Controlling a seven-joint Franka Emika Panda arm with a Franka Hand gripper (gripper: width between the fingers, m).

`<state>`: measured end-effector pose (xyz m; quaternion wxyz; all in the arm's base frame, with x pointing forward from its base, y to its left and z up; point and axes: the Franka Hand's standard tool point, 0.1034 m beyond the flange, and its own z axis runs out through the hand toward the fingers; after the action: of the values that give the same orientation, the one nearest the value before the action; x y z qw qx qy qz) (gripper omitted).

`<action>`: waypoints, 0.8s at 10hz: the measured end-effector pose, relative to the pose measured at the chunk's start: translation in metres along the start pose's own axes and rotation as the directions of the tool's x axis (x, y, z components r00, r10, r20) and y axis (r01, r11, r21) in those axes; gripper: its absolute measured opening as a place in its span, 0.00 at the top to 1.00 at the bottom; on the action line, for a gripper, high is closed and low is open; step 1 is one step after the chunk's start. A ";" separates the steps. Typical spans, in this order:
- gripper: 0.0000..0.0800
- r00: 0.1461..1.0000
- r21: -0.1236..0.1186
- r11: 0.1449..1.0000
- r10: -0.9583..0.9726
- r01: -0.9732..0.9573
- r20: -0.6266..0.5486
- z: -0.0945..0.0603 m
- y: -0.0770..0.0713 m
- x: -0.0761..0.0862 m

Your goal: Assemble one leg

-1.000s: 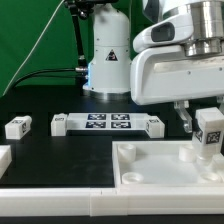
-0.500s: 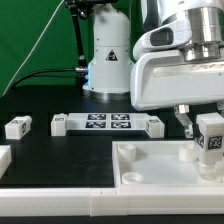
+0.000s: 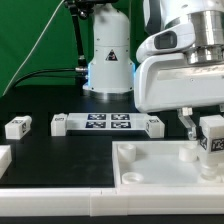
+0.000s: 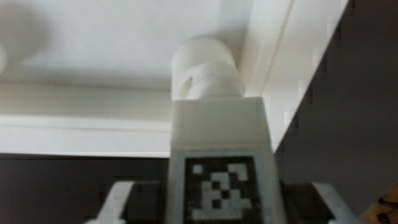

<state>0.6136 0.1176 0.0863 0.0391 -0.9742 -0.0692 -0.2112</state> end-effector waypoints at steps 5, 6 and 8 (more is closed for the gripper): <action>0.63 1.000 -0.004 1.000 -0.005 0.005 -0.016 0.002 0.003 0.003; 0.63 1.000 -0.005 1.000 -0.005 0.005 -0.021 0.003 0.003 0.003; 0.63 1.000 -0.004 1.000 -0.007 0.007 -0.012 0.008 0.001 -0.002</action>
Offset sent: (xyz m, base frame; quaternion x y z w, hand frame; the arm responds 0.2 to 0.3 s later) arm 0.0045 -0.0041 -0.0024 -0.0001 -0.0031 -0.0089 1.0000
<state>0.6153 0.1167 0.0777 0.0369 -0.9728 -0.0720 -0.2172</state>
